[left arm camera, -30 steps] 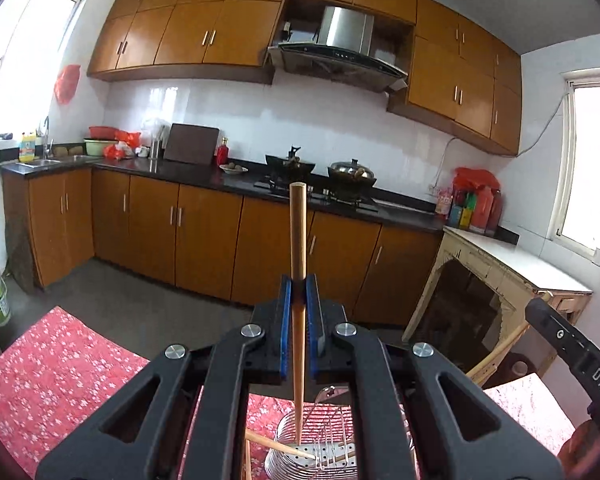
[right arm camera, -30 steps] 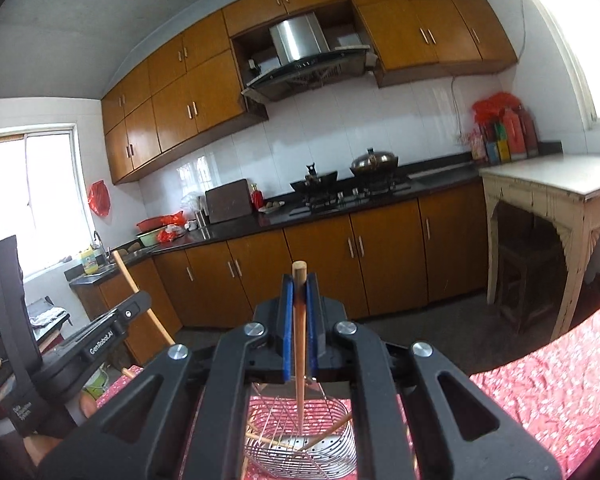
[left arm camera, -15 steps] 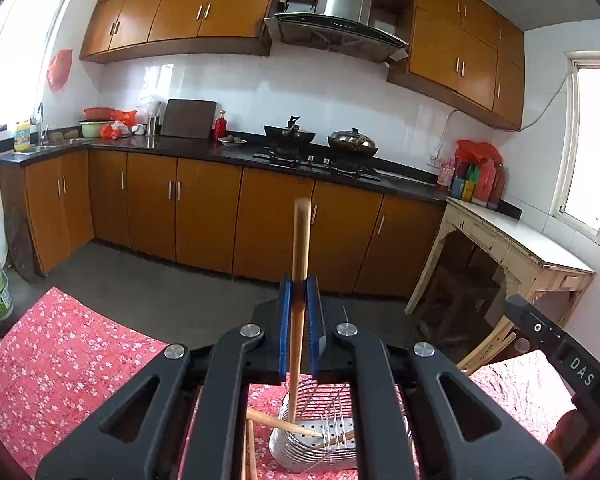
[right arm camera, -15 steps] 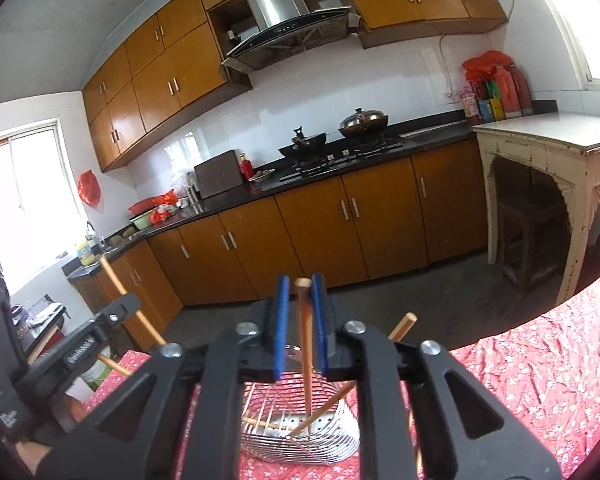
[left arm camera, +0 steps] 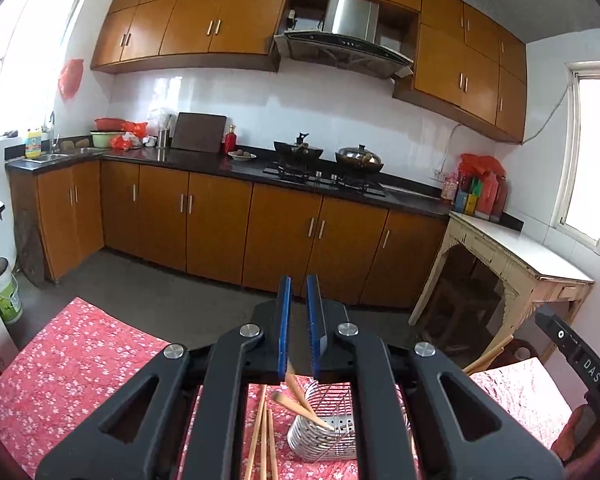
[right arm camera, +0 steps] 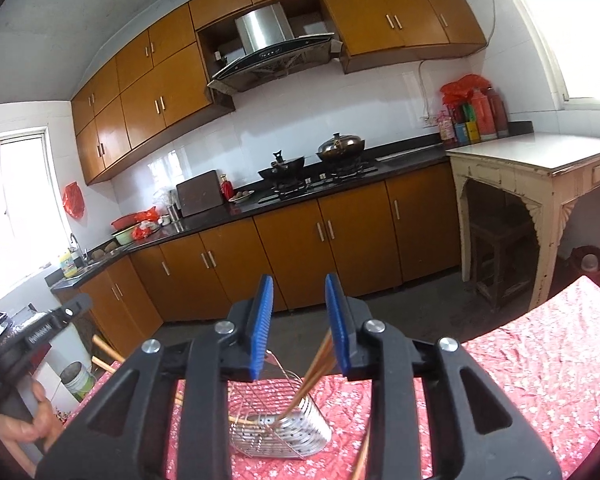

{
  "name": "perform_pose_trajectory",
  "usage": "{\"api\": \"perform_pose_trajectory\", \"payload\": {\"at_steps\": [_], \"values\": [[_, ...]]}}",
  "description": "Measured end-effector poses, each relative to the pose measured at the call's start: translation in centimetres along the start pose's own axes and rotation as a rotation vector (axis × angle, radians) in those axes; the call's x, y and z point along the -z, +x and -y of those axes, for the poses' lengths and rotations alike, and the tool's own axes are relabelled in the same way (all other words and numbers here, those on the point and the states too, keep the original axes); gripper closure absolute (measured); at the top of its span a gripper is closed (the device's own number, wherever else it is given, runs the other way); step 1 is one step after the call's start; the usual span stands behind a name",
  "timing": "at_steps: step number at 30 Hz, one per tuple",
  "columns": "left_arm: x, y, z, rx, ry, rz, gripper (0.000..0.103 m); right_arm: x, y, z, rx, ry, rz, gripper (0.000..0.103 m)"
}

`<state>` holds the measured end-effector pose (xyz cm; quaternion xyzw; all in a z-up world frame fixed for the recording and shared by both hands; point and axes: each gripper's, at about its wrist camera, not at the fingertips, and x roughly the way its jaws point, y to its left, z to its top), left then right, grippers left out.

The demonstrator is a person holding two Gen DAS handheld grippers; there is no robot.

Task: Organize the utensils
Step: 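Open both tools to drop the chopsticks into the wire holder, then close the right tool on a chopstick while the left tool grasps another chopstick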

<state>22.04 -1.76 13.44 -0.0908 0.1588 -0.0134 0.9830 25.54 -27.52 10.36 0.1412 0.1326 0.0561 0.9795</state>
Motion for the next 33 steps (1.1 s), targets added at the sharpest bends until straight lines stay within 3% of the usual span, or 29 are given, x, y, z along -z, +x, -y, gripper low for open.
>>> {"api": "perform_pose_trajectory", "payload": {"at_steps": [4,8,15,21,27,33], "values": [[-0.1,-1.9,-1.1,-0.011,0.006,0.007,0.094,0.7,-2.0,0.8,0.036,-0.02,-0.008,0.075],[1.3,-4.2,-3.6,-0.035,0.002,-0.006,0.074,3.0,-4.0,2.5,0.085,-0.029,-0.049,0.075],[7.1,-5.8,-6.7,-0.099,0.074,-0.078,0.073,10.9,-4.1,6.9,0.177,-0.007,-0.25,0.075],[13.8,-3.2,-8.1,-0.072,0.108,-0.234,0.073,18.3,-2.9,7.9,0.184,0.005,-0.43,0.075],[18.7,-1.1,-8.1,-0.041,0.137,-0.361,0.073,22.0,-1.2,7.3,0.204,-0.045,-0.537,0.075],[21.1,0.1,-8.1,-0.006,0.134,-0.435,0.073,22.7,-0.3,6.7,0.233,-0.086,-0.567,0.076]]}}
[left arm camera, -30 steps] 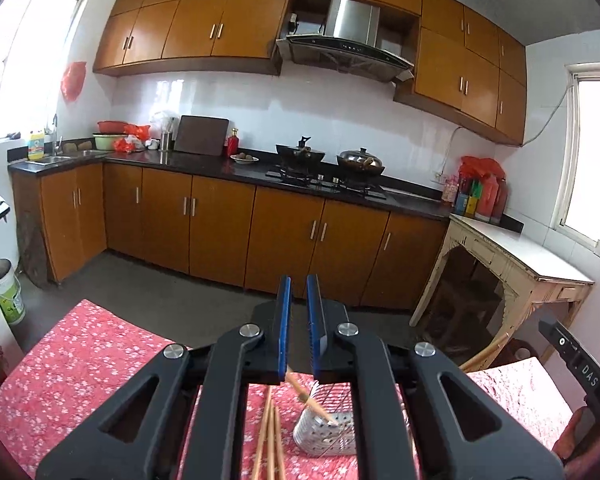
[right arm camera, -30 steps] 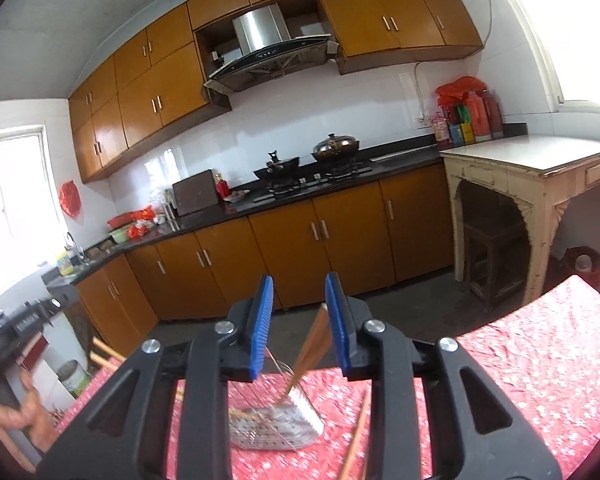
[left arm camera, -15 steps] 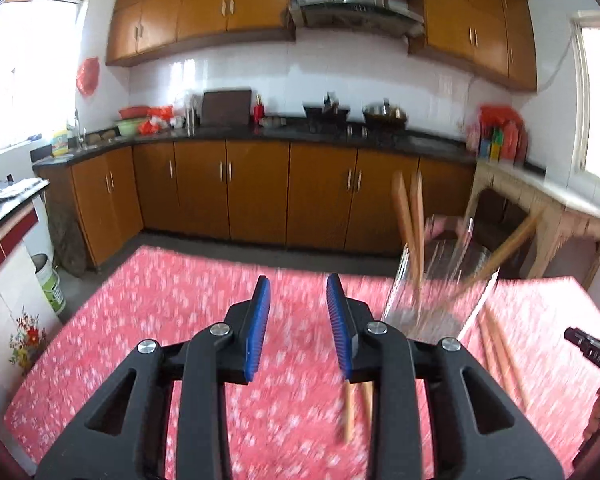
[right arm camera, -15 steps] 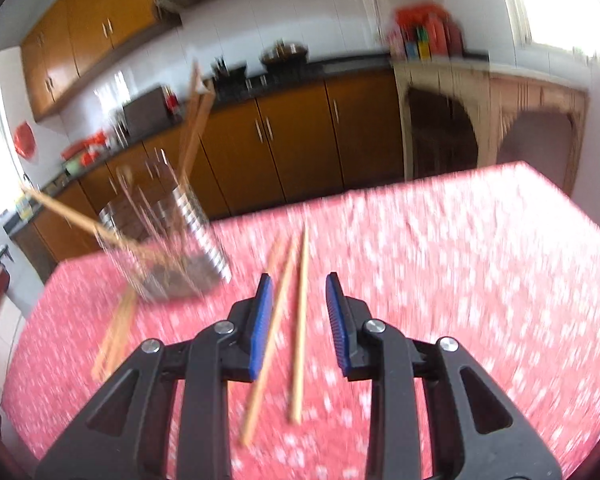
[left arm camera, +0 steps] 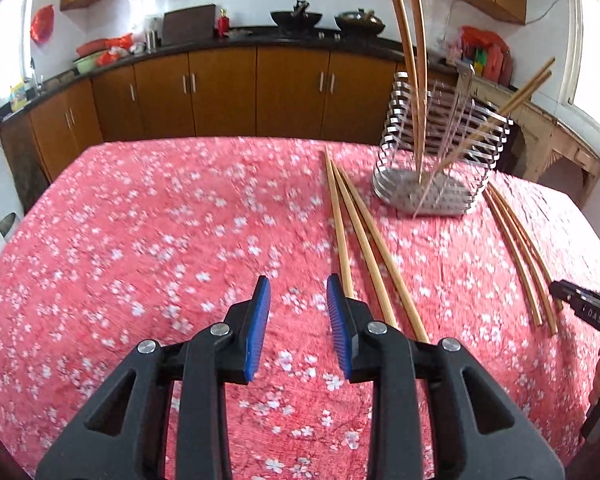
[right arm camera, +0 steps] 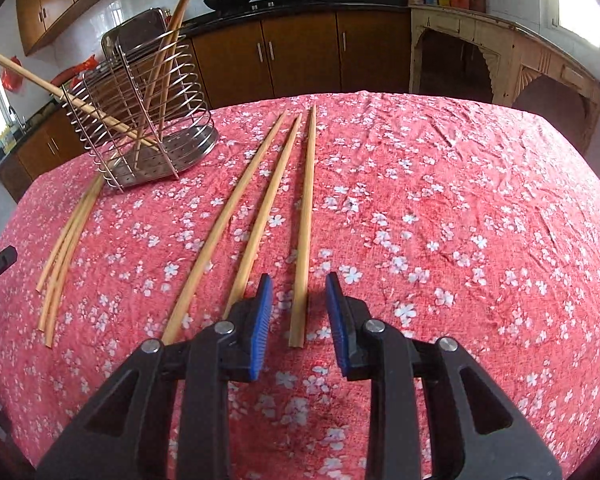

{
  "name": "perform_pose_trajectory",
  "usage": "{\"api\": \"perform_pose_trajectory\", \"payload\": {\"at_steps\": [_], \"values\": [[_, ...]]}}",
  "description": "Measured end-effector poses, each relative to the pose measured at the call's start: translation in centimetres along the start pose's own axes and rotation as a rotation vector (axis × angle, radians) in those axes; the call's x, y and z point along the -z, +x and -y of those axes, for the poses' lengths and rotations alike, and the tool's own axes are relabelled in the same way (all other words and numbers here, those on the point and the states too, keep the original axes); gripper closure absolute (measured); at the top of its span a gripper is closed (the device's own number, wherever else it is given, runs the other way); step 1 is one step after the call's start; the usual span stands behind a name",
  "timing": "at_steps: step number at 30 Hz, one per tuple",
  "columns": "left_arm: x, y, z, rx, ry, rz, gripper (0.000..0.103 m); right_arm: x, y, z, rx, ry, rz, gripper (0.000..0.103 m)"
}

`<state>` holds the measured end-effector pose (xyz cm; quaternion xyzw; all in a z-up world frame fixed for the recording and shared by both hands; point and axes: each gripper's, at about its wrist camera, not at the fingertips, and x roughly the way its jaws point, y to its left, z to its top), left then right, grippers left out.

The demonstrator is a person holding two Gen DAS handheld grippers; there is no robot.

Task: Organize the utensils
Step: 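Close the right tool on a chopstick while the left tool grasps another chopstick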

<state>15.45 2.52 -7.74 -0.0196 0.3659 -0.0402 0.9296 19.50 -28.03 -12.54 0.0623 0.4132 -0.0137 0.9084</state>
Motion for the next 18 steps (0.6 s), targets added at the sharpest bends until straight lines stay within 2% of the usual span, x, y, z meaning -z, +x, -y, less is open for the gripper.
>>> {"api": "perform_pose_trajectory", "payload": {"at_steps": [2,9,10,11,12,18], "values": [[0.2,0.5,0.0,0.017,-0.001,-0.018,0.073,0.0,0.2,-0.2,0.015,-0.005,-0.001,0.079],[0.7,1.1,0.6,0.039,0.019,-0.037,0.073,-0.6,0.4,-0.4,0.025,-0.011,-0.004,0.079],[0.8,1.1,0.7,0.043,0.024,-0.039,0.073,-0.6,0.4,-0.4,0.031,-0.014,-0.004,0.081],[0.8,1.1,0.8,0.044,0.026,-0.04,0.073,-0.7,0.6,-0.5,0.04,-0.016,-0.006,0.092],[0.7,1.2,0.8,0.045,0.028,-0.041,0.073,-0.8,0.6,-0.5,0.057,-0.015,-0.006,0.095],[0.8,1.4,1.5,0.057,0.053,-0.052,0.073,-1.0,0.8,1.5,0.049,0.077,0.001,0.095]]}}
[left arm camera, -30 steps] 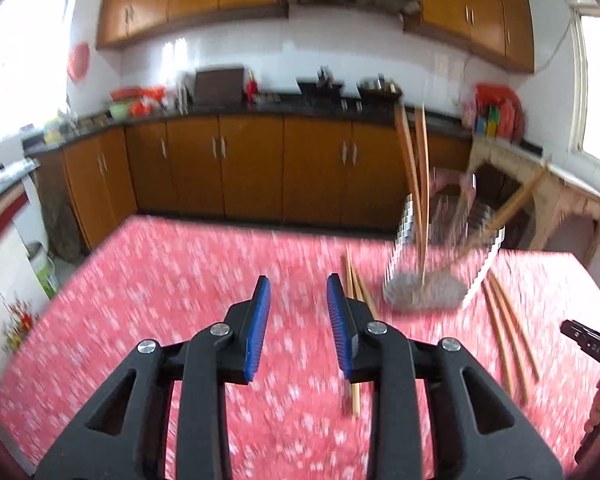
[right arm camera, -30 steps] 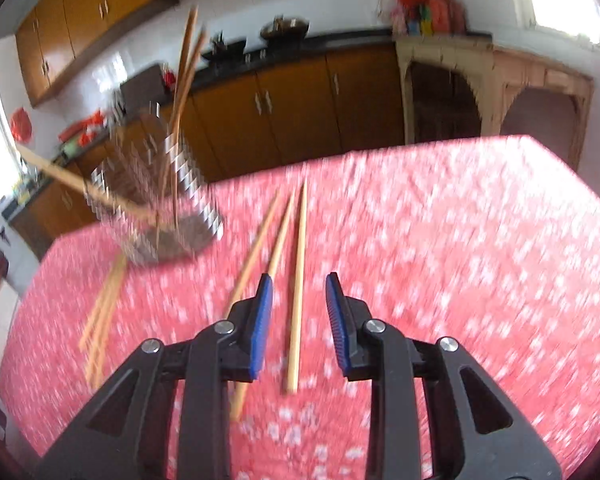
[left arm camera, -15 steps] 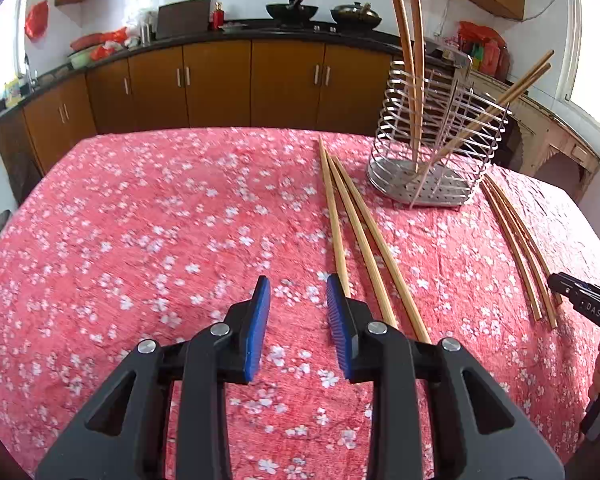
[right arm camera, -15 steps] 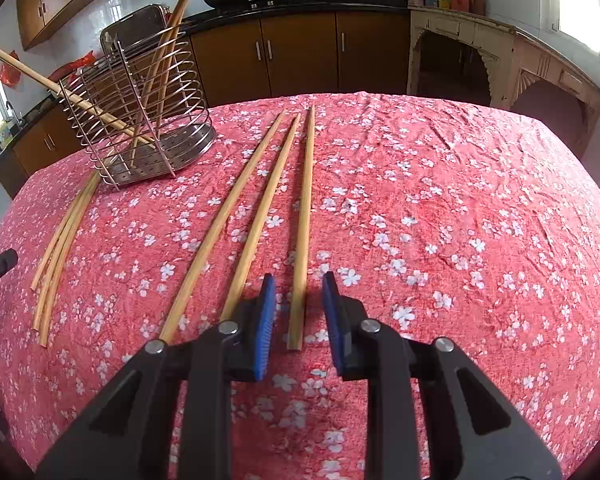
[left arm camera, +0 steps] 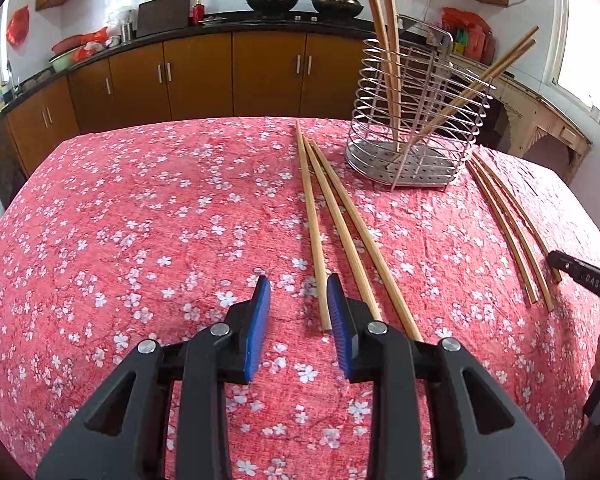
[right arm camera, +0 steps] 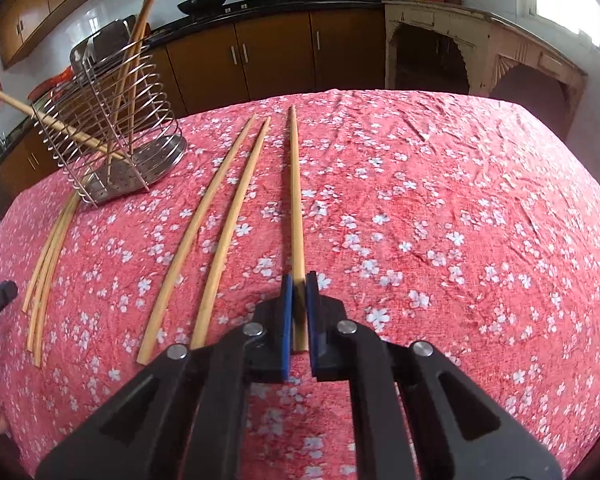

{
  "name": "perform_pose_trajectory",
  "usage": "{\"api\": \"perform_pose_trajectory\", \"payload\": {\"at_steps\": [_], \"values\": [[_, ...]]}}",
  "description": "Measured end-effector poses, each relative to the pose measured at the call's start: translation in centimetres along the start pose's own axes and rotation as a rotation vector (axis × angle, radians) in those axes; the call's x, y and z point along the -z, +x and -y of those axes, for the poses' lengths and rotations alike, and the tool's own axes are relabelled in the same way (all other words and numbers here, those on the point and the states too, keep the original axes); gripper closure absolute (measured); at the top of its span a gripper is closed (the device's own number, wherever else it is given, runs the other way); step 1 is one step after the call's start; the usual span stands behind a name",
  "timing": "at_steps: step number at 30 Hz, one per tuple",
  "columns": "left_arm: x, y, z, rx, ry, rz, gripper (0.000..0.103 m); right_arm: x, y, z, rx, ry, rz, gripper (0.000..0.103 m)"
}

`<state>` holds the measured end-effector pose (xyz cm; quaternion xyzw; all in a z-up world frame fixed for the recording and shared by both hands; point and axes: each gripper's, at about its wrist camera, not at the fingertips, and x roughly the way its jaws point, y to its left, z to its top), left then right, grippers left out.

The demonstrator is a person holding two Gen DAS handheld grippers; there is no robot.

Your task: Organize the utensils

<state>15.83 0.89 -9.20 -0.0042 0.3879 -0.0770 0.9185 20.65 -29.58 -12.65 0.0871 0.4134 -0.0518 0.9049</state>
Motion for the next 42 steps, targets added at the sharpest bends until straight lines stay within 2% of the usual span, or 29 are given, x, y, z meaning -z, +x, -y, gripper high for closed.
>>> {"api": "perform_pose_trajectory", "payload": {"at_steps": [5,9,10,11,12,14,18,21,30,40,42], "values": [[0.0,0.5,0.9,0.012,0.025,-0.016,0.073,0.1,-0.1,-0.2,0.009,-0.022,0.001,0.095],[-0.1,1.2,1.6,-0.014,0.053,-0.05,0.073,0.1,-0.2,0.0,0.005,-0.023,0.0,0.095],[-0.1,1.6,1.7,-0.025,0.053,-0.07,0.076,0.1,-0.2,0.0,0.004,-0.025,0.0,0.095],[-0.2,1.9,1.5,-0.034,0.042,-0.085,0.087,0.2,-0.2,-0.1,0.003,-0.025,0.0,0.095],[-0.2,1.8,1.1,-0.041,0.028,-0.082,0.092,0.2,-0.1,-0.1,0.001,-0.026,0.0,0.095],[-0.4,2.0,0.3,-0.078,0.012,-0.083,0.096,0.2,-0.1,-0.1,-0.001,-0.03,-0.001,0.095],[-0.5,1.9,-1.9,-0.098,-0.033,-0.082,0.096,0.3,-0.2,0.0,-0.007,-0.03,-0.001,0.095],[-0.4,1.7,-2.7,-0.078,-0.039,-0.082,0.096,0.4,-0.3,0.1,-0.013,-0.025,-0.001,0.095],[-0.1,1.3,-2.5,-0.08,-0.01,-0.085,0.089,0.4,-0.5,0.5,-0.018,-0.017,-0.002,0.095],[-0.3,1.6,-2.6,-0.052,-0.021,-0.084,0.085,0.4,-0.5,0.0,-0.011,-0.02,-0.003,0.095],[-0.2,1.5,-2.9,-0.042,-0.019,-0.083,0.082,0.4,-0.4,-0.1,-0.005,-0.025,-0.003,0.095]]}}
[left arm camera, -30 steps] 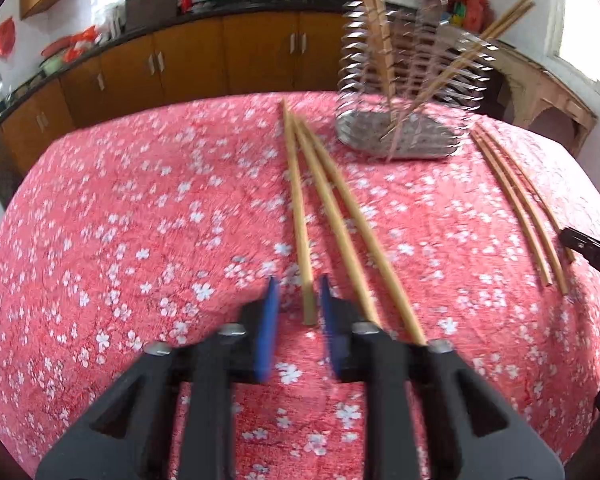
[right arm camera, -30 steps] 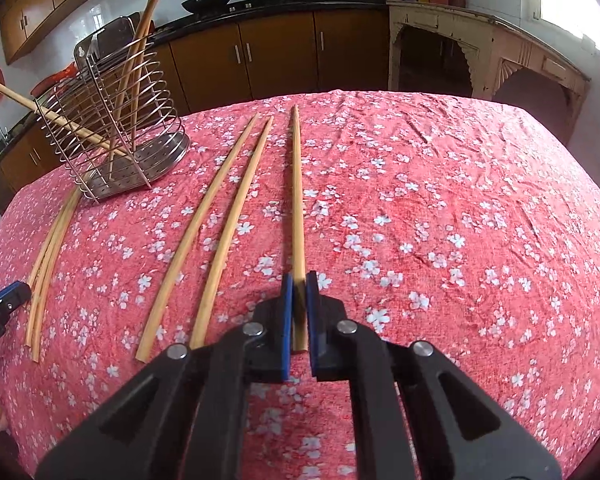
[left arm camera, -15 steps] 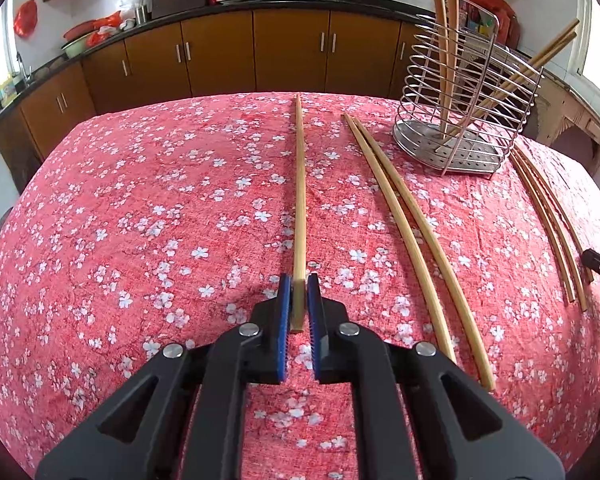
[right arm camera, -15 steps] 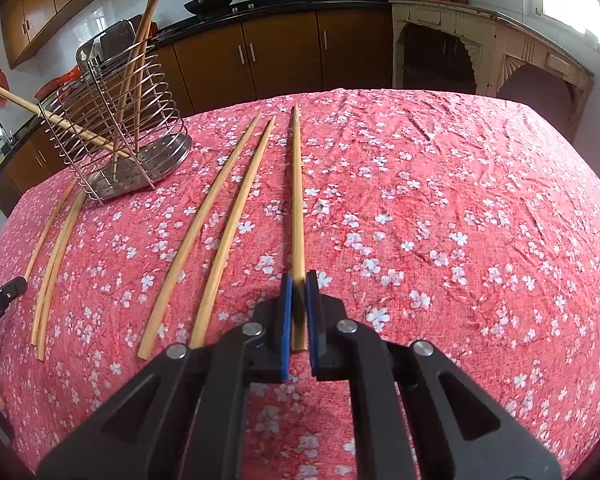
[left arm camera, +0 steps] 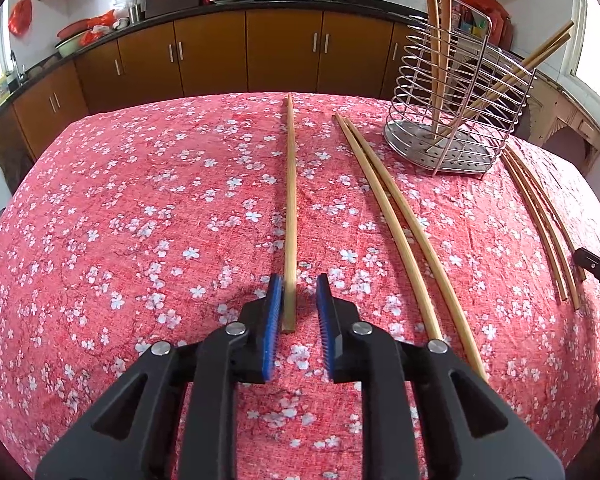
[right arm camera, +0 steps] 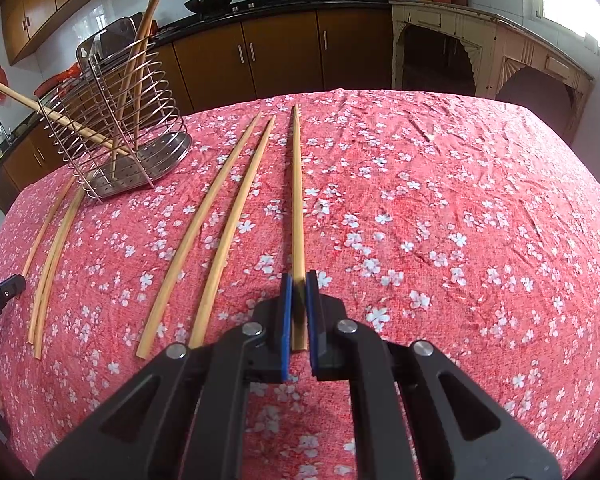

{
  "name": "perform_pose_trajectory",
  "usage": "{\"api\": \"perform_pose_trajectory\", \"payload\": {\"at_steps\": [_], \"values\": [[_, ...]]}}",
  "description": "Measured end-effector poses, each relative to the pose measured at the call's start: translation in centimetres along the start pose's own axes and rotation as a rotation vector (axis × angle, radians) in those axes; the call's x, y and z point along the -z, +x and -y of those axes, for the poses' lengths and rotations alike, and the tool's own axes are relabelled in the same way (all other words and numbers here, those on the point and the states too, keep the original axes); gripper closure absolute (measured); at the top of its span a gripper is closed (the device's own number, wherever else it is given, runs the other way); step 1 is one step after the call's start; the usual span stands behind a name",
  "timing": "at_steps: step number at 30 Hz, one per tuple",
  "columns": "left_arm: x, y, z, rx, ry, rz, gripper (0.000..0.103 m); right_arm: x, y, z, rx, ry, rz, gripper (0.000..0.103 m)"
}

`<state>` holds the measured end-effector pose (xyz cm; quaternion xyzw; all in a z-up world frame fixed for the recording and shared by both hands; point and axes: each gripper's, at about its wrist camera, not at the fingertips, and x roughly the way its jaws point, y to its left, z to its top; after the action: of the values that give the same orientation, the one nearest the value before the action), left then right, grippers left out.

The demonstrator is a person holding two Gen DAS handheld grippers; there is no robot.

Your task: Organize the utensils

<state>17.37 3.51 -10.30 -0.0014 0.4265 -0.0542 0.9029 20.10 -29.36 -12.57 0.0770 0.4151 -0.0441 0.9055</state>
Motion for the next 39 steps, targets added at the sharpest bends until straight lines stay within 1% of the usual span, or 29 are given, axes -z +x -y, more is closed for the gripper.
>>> {"api": "perform_pose_trajectory", "payload": {"at_steps": [8,28,29,32,34,38,39], "values": [[0.0,0.0,0.3,-0.002,0.008,-0.001,0.08,-0.1,0.2,-0.9,0.039,-0.035,-0.001,0.095],[0.0,0.0,0.3,-0.004,0.009,-0.001,0.08,-0.1,0.3,-0.9,0.026,-0.03,-0.001,0.094],[0.0,0.0,0.4,-0.009,0.015,-0.001,0.08,0.0,0.3,-0.9,0.026,-0.03,-0.001,0.094],[0.0,0.2,1.1,-0.028,0.051,-0.006,0.074,-0.1,0.3,-0.9,0.023,-0.027,-0.001,0.094],[0.1,0.2,1.7,-0.054,0.075,-0.007,0.073,-0.1,0.3,-0.6,0.014,-0.021,-0.001,0.094],[0.1,0.2,1.8,-0.051,0.074,-0.006,0.073,-0.1,0.1,-0.1,0.003,-0.011,-0.001,0.094],[0.1,0.1,1.9,-0.053,0.076,-0.006,0.078,-0.1,0.1,-0.1,0.002,-0.009,-0.001,0.094]]}}
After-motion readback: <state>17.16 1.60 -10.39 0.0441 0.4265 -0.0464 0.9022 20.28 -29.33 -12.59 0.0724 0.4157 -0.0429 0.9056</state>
